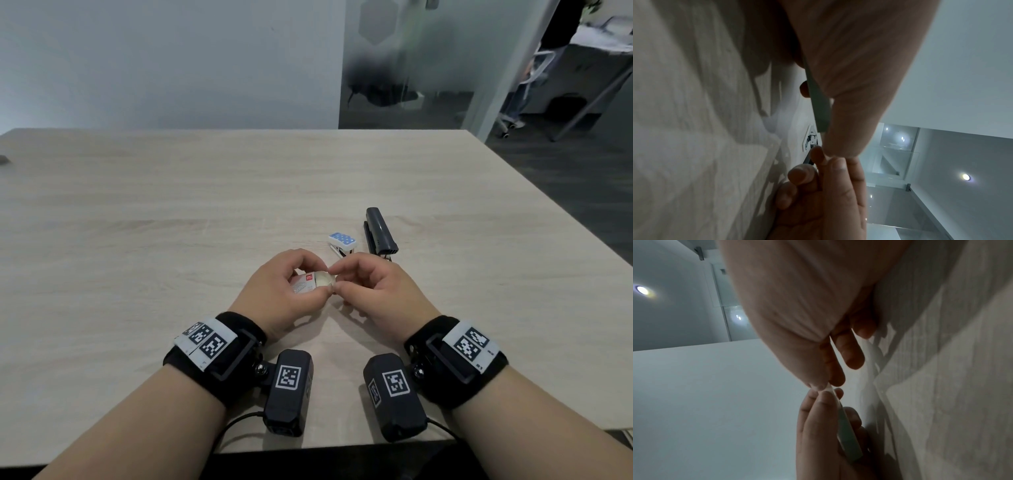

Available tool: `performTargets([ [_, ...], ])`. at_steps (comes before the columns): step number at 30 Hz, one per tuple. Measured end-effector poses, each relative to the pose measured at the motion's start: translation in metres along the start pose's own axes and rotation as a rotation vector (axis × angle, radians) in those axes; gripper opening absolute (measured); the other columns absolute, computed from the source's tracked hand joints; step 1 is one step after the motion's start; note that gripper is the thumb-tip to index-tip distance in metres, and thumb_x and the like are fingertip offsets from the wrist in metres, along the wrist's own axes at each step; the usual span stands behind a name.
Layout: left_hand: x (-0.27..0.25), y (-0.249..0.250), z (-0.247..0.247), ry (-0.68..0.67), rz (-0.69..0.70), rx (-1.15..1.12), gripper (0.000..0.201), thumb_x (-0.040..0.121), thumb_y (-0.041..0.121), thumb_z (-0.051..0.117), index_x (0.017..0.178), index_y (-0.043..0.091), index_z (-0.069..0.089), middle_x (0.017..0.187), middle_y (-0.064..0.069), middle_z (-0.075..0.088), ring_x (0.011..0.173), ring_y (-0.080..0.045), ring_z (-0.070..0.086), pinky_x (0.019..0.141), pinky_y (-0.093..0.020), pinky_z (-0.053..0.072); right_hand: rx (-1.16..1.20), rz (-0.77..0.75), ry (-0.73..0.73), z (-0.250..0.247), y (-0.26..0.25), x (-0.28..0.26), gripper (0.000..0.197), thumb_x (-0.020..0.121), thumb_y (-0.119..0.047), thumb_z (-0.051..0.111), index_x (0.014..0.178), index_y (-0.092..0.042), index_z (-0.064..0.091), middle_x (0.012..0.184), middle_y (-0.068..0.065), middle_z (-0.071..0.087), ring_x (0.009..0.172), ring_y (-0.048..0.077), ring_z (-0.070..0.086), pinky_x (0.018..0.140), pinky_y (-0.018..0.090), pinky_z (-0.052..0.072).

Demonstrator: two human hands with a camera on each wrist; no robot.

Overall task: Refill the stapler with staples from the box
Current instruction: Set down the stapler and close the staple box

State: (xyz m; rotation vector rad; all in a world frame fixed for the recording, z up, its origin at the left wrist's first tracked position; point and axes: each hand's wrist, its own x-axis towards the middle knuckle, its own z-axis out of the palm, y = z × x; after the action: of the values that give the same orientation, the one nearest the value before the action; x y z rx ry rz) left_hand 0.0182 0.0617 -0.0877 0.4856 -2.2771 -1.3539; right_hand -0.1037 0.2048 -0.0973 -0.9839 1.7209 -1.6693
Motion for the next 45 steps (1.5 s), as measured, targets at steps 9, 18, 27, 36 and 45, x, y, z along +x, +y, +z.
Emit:
performTargets([
  [9, -0.0008, -0.0016, -0.0006, -0.078, 0.002, 0.062, 0.027, 0.069, 0.03, 0.074, 0.093, 0.04, 0.067, 0.095, 0.011, 0.067, 0.079, -0.001, 0.063, 0.068, -0.018, 0.049, -0.023, 0.0, 0.013, -0.0001, 0.0035, 0.0003, 0.009, 0.082, -0.013, 0.077, 0.086, -0.021, 0.08, 0.076, 0.003, 0.07, 0.07, 0.02, 0.058, 0.069, 0.034, 0.051],
  [18, -0.0022, -0.0003, -0.0012, -0.112, 0.025, 0.079, 0.028, 0.072, 0.026, 0.077, 0.095, 0.039, 0.069, 0.097, 0.015, 0.067, 0.088, -0.001, 0.064, 0.073, -0.014, 0.046, -0.081, 0.008, -0.001, -0.002, 0.0019, -0.0002, 0.01, 0.082, -0.012, 0.08, 0.083, -0.023, 0.08, 0.068, 0.0, 0.068, 0.066, 0.015, 0.06, 0.068, 0.03, 0.052],
  [27, -0.0022, 0.0019, -0.0011, -0.115, 0.053, 0.116, 0.025, 0.071, 0.029, 0.075, 0.093, 0.039, 0.068, 0.098, 0.013, 0.066, 0.086, -0.001, 0.061, 0.071, -0.011, 0.042, -0.171, 0.011, 0.02, -0.0017, -0.0001, -0.0008, 0.011, 0.085, -0.013, 0.08, 0.083, -0.023, 0.081, 0.063, -0.005, 0.063, 0.06, 0.008, 0.054, 0.059, 0.019, 0.045],
  [36, -0.0029, 0.0011, -0.0008, -0.083, 0.046, 0.079, 0.033, 0.074, 0.016, 0.079, 0.091, 0.041, 0.067, 0.096, 0.014, 0.066, 0.079, 0.003, 0.06, 0.069, -0.01, 0.044, -0.189, 0.025, 0.031, -0.0007, -0.0035, -0.0013, 0.006, 0.085, -0.014, 0.078, 0.081, -0.018, 0.075, 0.065, -0.002, 0.065, 0.063, 0.014, 0.058, 0.056, 0.021, 0.045],
  [45, -0.0025, 0.0009, -0.0007, -0.113, 0.094, 0.092, 0.038, 0.071, 0.019, 0.075, 0.095, 0.046, 0.063, 0.104, 0.009, 0.065, 0.084, -0.001, 0.058, 0.072, -0.01, 0.043, -0.268, 0.006, 0.022, -0.0012, -0.0008, 0.0014, 0.01, 0.084, -0.013, 0.078, 0.078, -0.021, 0.076, 0.065, -0.01, 0.067, 0.062, 0.009, 0.059, 0.063, 0.023, 0.047],
])
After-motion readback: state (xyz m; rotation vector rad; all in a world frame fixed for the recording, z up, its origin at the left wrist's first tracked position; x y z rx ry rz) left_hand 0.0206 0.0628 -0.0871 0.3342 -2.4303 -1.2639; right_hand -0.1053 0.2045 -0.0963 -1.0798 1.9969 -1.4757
